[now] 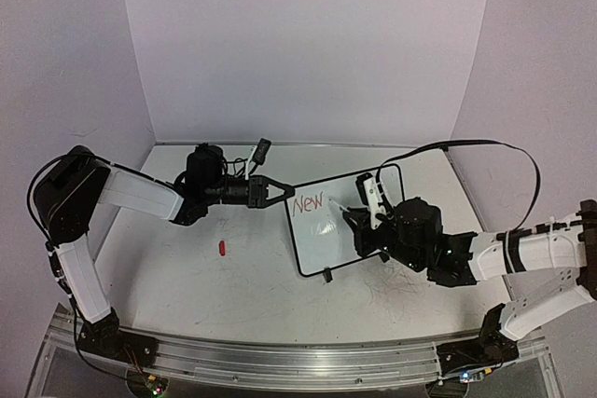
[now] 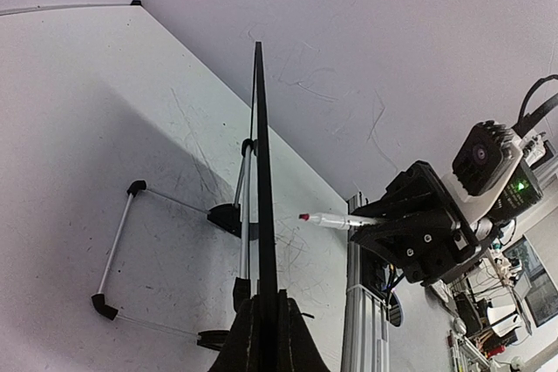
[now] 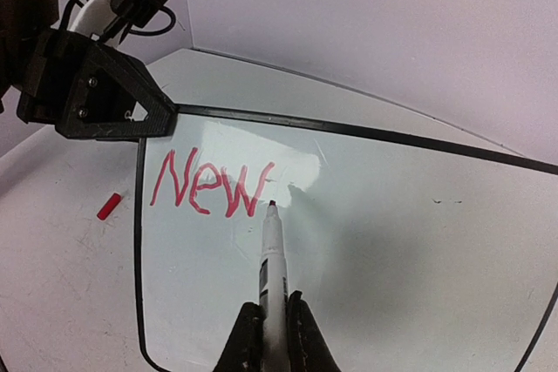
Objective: Write a sentence on the whiteboard
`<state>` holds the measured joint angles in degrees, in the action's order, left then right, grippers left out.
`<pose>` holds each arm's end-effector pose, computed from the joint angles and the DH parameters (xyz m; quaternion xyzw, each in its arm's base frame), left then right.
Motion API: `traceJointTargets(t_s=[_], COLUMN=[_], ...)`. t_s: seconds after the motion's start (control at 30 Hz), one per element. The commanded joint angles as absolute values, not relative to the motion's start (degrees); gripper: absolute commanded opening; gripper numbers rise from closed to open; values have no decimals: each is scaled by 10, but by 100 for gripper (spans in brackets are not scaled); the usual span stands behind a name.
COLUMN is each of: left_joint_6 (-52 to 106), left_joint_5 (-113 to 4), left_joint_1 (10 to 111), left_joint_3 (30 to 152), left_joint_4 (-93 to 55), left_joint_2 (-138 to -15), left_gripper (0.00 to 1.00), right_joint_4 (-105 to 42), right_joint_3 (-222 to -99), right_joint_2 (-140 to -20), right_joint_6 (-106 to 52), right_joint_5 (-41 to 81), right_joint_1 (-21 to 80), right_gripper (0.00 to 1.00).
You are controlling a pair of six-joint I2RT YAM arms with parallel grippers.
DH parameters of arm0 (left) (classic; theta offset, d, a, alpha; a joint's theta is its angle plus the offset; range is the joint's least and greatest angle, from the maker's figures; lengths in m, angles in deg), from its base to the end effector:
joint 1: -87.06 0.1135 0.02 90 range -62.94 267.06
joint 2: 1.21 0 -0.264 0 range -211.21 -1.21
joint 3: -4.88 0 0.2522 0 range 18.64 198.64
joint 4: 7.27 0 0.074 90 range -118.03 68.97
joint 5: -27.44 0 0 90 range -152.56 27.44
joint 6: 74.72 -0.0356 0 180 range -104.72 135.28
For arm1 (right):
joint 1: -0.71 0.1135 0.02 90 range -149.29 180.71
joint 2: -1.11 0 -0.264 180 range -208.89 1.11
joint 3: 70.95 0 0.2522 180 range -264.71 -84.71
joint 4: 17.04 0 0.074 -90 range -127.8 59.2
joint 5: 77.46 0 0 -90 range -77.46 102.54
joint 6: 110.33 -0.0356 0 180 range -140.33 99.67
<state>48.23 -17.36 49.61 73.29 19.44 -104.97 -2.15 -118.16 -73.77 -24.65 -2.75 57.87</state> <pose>0.2914 -0.2550 0.2091 0.2778 0.6898 -0.5850 0.3237 0.1598 0.2303 0.2273 -0.2703 0.7305 0.2268 0.5847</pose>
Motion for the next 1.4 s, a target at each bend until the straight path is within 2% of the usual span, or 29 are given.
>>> traceJointTargets(t_s=[0.0,1.37], left_joint_6=[488,484], left_joint_5=[-169,-161], left_joint_1=[496,495], left_joint_3=[733,737], left_joint_4=[171,169], left_joint_2=[-1039,-1044], left_gripper=[0,0], right_joint_4=[-15,-38], right_joint_3=[-1215,-1250], right_joint_2=[-764,-798], right_joint_6=[-251,-272], right_joint_5=[-17,-118], right_joint_1=[578,572], right_gripper=[0,0])
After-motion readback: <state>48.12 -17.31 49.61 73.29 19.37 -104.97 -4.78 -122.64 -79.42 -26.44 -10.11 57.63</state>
